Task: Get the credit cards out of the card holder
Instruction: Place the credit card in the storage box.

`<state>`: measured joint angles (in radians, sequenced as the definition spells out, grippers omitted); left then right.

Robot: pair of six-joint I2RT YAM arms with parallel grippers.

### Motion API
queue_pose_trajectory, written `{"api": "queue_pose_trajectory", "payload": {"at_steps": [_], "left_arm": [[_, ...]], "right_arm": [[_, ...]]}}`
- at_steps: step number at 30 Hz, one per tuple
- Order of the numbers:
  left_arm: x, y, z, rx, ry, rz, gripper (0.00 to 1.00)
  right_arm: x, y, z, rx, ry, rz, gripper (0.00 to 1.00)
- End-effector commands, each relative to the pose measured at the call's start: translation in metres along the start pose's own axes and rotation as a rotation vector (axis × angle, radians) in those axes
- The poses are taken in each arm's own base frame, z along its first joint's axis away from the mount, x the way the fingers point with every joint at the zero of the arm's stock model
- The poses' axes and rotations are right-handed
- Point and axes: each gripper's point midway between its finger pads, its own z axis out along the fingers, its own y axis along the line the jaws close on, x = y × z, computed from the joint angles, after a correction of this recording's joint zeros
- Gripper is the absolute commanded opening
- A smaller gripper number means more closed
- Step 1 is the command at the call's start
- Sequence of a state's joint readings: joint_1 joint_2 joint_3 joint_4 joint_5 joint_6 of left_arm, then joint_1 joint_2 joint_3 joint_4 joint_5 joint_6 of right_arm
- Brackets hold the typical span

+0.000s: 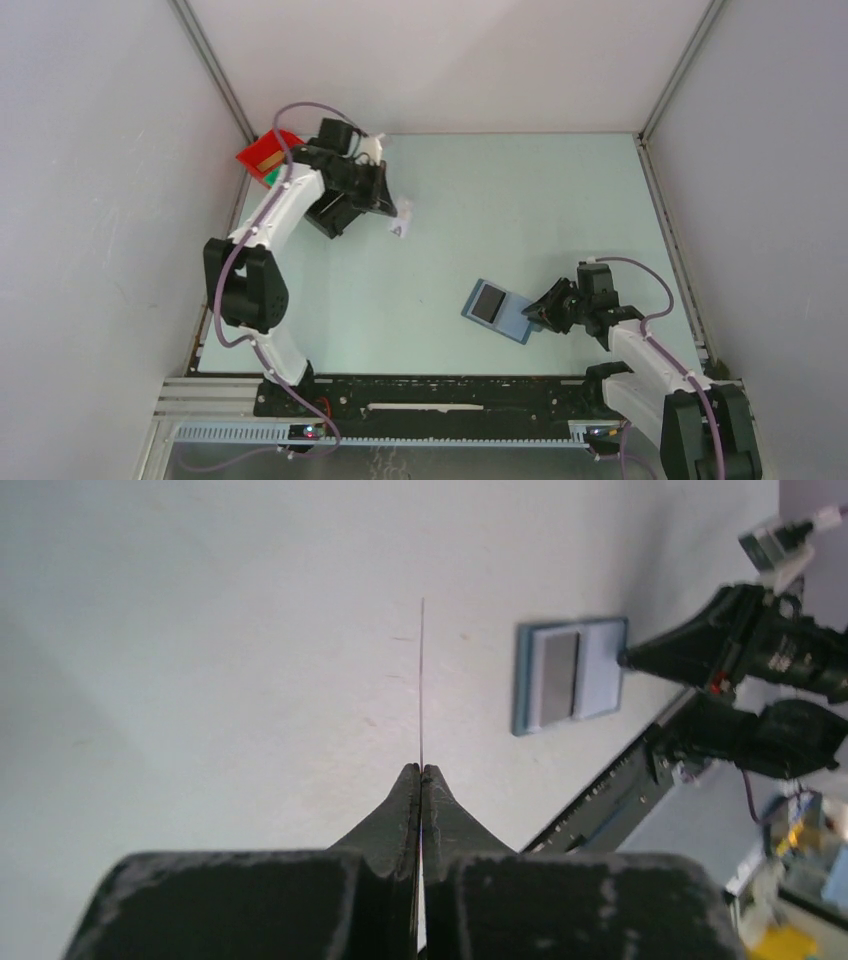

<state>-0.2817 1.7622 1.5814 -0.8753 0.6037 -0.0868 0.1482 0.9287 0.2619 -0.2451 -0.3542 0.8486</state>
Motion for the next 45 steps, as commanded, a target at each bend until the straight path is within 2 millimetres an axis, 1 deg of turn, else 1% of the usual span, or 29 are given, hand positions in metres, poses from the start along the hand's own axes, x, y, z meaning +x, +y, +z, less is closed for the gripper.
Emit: {"api": "queue_pose_trajectory", "payload": {"at_steps": [1, 3, 6, 7, 8, 10, 12, 14, 16, 19, 21, 22, 24, 27, 29, 33, 36, 37, 38, 41, 42, 45], "left_arm": [[-0.038, 0.026, -0.067, -0.127, -0.161, 0.061, 0.0], [-0.052, 0.05, -0.087, -0.19, -0.228, 0.013, 0.0], [-0.074, 0.08, -0.112, -0.252, -0.347, -0.112, 0.0], [-0.081, 0.097, -0.124, -0.286, -0.399, -0.177, 0.0], [-0.087, 0.11, -0.133, -0.315, -0.444, -0.233, 0.0], [-0.097, 0.137, -0.148, -0.393, -0.533, -0.348, 0.0], [-0.104, 0.161, -0.158, -0.476, -0.613, -0.459, 0.0], [-0.11, 0.181, -0.166, -0.547, -0.701, -0.564, 0.0], [-0.119, 0.196, -0.171, -0.583, -0.803, -0.658, 0.0], [-0.138, 0.212, -0.174, -0.553, -0.969, -0.806, 0.0], [-0.15, 0.222, -0.17, -0.498, -1.056, -0.93, 0.0], [-0.154, 0.229, -0.165, -0.48, -1.092, -0.987, 0.0], [-0.159, 0.237, -0.161, -0.463, -1.158, -1.083, 0.0], [-0.157, 0.248, -0.155, -0.499, -1.245, -1.19, 0.0], [-0.148, 0.255, -0.151, -0.57, -1.295, -1.27, 0.0], [-0.135, 0.263, -0.139, -0.626, -1.336, -1.398, 0.0], [-0.112, 0.273, -0.14, -0.702, -1.384, -1.49, 0.0], [-0.108, 0.268, -0.133, -0.712, -1.386, -1.509, 0.0], [-0.103, 0.268, -0.129, -0.723, -1.394, -1.532, 0.0], [-0.084, 0.273, -0.125, -0.76, -1.427, -1.608, 0.0], [-0.08, 0.276, -0.124, -0.76, -1.448, -1.626, 0.0], [-0.08, 0.284, -0.119, -0.76, -1.467, -1.648, 0.0]], "right_arm": [[-0.006, 0.01, -0.003, -0.012, 0.026, -0.065, 0.35], [-0.008, 0.013, -0.003, -0.019, 0.039, -0.071, 0.34], [-0.012, 0.017, -0.002, -0.029, 0.046, -0.075, 0.35], [-0.013, 0.018, -0.002, -0.032, 0.047, -0.078, 0.35], [-0.014, 0.018, -0.001, -0.031, 0.048, -0.078, 0.35], [-0.015, 0.019, 0.0, -0.033, 0.051, -0.073, 0.35], [-0.016, 0.018, 0.002, -0.031, 0.052, -0.07, 0.34], [-0.015, 0.017, 0.003, -0.028, 0.055, -0.067, 0.34], [-0.015, 0.017, 0.004, -0.025, 0.058, -0.064, 0.34], [-0.015, 0.016, 0.005, -0.022, 0.061, -0.059, 0.34], [-0.015, 0.015, 0.005, -0.016, 0.062, -0.057, 0.34], [-0.016, 0.014, 0.006, -0.015, 0.061, -0.054, 0.34], [-0.016, 0.014, 0.007, -0.012, 0.063, -0.051, 0.34], [-0.016, 0.013, 0.008, -0.007, 0.064, -0.041, 0.34], [-0.016, 0.012, 0.009, -0.004, 0.067, -0.038, 0.34], [-0.016, 0.011, 0.01, 0.005, 0.073, -0.037, 0.34], [-0.017, 0.009, 0.011, 0.012, 0.075, -0.034, 0.34], [-0.017, 0.008, 0.011, 0.015, 0.076, -0.034, 0.34], [-0.017, 0.007, 0.011, 0.018, 0.076, -0.032, 0.34], [-0.017, 0.006, 0.013, 0.02, 0.083, -0.031, 0.34], [-0.017, 0.006, 0.014, 0.02, 0.088, -0.029, 0.34], [-0.016, 0.005, 0.016, 0.023, 0.103, -0.031, 0.34]]}}
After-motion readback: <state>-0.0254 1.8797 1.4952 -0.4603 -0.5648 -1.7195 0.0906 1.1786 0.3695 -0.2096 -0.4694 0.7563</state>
